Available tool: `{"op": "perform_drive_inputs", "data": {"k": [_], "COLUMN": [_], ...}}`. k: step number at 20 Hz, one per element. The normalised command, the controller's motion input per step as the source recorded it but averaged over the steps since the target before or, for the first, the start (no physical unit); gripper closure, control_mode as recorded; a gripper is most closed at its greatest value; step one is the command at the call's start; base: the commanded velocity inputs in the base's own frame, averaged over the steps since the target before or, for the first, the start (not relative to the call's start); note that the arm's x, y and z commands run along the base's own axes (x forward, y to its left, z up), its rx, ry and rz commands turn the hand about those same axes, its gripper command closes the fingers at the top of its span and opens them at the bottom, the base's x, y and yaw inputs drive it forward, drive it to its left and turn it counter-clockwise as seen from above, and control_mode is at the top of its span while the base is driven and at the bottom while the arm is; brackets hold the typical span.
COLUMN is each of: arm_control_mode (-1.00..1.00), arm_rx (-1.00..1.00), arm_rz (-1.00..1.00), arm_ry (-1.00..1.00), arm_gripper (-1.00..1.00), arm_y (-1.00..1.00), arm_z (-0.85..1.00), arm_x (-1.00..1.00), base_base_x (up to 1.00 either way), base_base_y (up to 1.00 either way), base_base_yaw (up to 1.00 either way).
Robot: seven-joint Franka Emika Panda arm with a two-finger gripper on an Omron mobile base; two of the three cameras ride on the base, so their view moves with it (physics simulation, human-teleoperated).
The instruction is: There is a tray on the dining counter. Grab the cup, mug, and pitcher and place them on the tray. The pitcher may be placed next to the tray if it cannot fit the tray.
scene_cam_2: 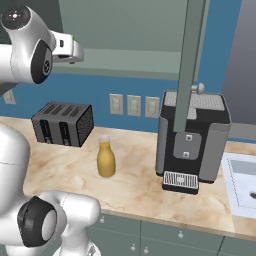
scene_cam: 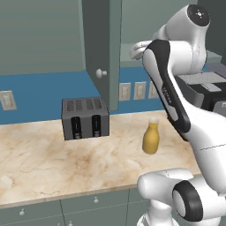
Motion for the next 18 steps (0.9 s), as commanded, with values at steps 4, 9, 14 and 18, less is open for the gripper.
{"op": "perform_drive_inputs", "data": {"k": [4, 9, 14, 18], "arm_control_mode": [-1.0, -1.0, -1.0, -1.0], "arm_rx": [0.0, 0.0, 0.0, 0.0], "arm_rz": [0.07, 0.08, 0.06, 0.08], "arm_ry": [0.0, 0.0, 0.0, 0.0], "arm_gripper": [-1.0, -1.0, -1.0, -1.0], "arm_y": [0.01, 0.1, 0.13, 0.05], "arm_z": [0.0, 0.0, 0.0, 0.0], "arm_x": [0.23, 0.09, 0.13, 0.04], "base_base_x": [0.0, 0.0, 0.0, 0.0], "base_base_y": [0.0, 0.0, 0.0, 0.0], "base_base_yaw": [0.0, 0.0, 0.0, 0.0]}}
